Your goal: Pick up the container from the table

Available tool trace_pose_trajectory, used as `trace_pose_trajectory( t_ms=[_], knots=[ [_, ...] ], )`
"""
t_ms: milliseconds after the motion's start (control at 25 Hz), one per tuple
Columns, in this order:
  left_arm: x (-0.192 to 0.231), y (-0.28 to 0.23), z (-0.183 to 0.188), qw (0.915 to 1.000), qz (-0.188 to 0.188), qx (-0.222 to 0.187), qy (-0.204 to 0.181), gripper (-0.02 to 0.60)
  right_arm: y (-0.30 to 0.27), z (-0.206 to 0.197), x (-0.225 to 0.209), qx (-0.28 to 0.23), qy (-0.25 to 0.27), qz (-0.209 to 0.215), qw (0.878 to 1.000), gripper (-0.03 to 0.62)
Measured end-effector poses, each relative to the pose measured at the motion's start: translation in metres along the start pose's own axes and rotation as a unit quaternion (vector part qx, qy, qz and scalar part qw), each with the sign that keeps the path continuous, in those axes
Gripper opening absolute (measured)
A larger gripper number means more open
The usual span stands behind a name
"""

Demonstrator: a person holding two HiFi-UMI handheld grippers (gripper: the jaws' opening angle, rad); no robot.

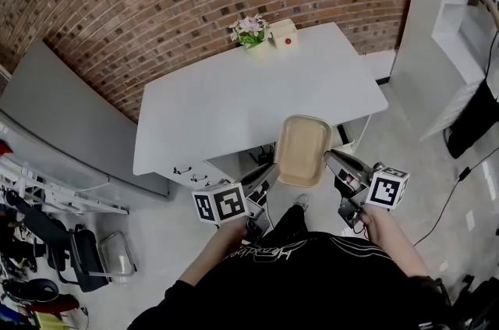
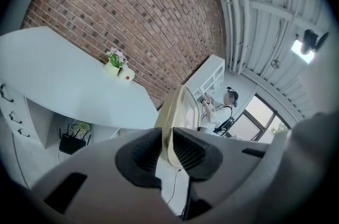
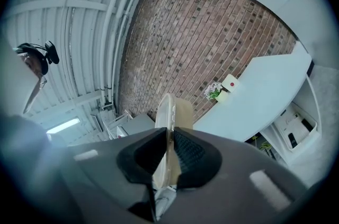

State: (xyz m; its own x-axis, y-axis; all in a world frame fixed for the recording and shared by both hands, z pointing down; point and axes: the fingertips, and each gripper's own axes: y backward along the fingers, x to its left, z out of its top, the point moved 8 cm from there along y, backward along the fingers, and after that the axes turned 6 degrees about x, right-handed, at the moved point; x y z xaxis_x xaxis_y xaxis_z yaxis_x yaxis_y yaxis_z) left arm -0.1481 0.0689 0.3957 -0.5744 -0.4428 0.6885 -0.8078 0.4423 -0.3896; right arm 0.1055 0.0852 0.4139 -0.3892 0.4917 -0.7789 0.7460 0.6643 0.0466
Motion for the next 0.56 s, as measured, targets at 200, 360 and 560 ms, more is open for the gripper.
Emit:
trace_pose_trajectory(
  t_ms=[200, 360, 560],
  knots=[
    [-0.001, 0.012, -0.004, 0.9998, 0.014, -0.010, -0.006, 0.066, 0.000, -0.005, 0.005, 0.001, 0.000, 0.006, 1.000, 0.046],
    [-0.001, 0.018, -0.008, 0.9999, 0.002, -0.015, 0.006, 0.066, -0.003, -0.011, 0.009, 0.007, 0.004, 0.011, 1.000, 0.046],
    [-0.003, 0.021, -0.003, 0.9998, 0.007, -0.021, -0.001, 0.066, -0.005, -0.009, 0.012, 0.009, 0.013, 0.015, 1.000, 0.046]
  ],
)
